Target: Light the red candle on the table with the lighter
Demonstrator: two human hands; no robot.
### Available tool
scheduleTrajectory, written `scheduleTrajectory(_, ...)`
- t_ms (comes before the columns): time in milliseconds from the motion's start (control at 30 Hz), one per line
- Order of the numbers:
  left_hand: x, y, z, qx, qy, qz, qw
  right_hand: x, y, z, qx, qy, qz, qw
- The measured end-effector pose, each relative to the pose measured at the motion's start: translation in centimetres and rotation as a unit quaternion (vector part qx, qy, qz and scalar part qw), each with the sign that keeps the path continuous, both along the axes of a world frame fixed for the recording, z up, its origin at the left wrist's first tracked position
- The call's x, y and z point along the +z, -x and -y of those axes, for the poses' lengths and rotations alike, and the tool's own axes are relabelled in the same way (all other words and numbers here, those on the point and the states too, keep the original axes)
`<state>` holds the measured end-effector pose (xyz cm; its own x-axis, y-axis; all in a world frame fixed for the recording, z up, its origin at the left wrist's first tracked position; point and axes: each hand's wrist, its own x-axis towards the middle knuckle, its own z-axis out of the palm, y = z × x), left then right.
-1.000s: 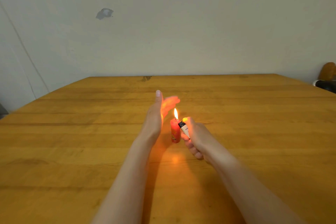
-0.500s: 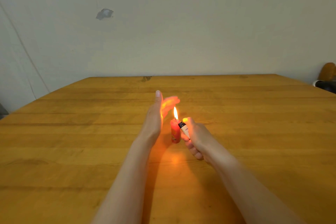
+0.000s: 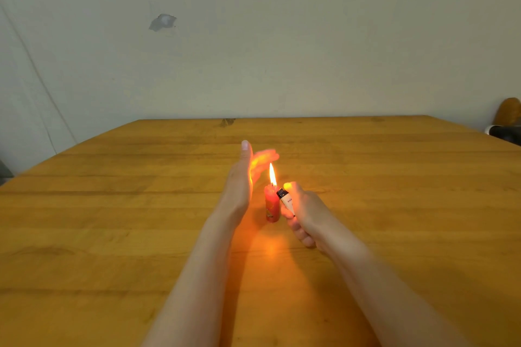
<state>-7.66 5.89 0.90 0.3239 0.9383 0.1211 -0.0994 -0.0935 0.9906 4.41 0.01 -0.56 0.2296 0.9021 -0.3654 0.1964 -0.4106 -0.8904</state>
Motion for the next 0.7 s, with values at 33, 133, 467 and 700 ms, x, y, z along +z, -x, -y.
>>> scheduleTrajectory(33,0.0,0.0,-0.1,-0.001,0.0,-0.001,1.0,0.1,0.0,0.1,0.0,-0.001,-0.004,1.0)
scheduleTrajectory(133,0.1,0.1,-0.2,-0.031,0.025,0.002,0.999,0.4,0.0,0.3,-0.003,-0.011,-0.027,1.0)
scheduleTrajectory(467,1.0,0.2,0.4,-0.026,0.044,0.013,0.999,0.1,-0.2,0.2,-0.039,-0.032,-0.047,0.998)
scheduleTrajectory(700,0.9,0.2,0.0,0.041,0.018,-0.002,0.999,0.5,-0.7,0.3,-0.101,-0.057,-0.086,0.99)
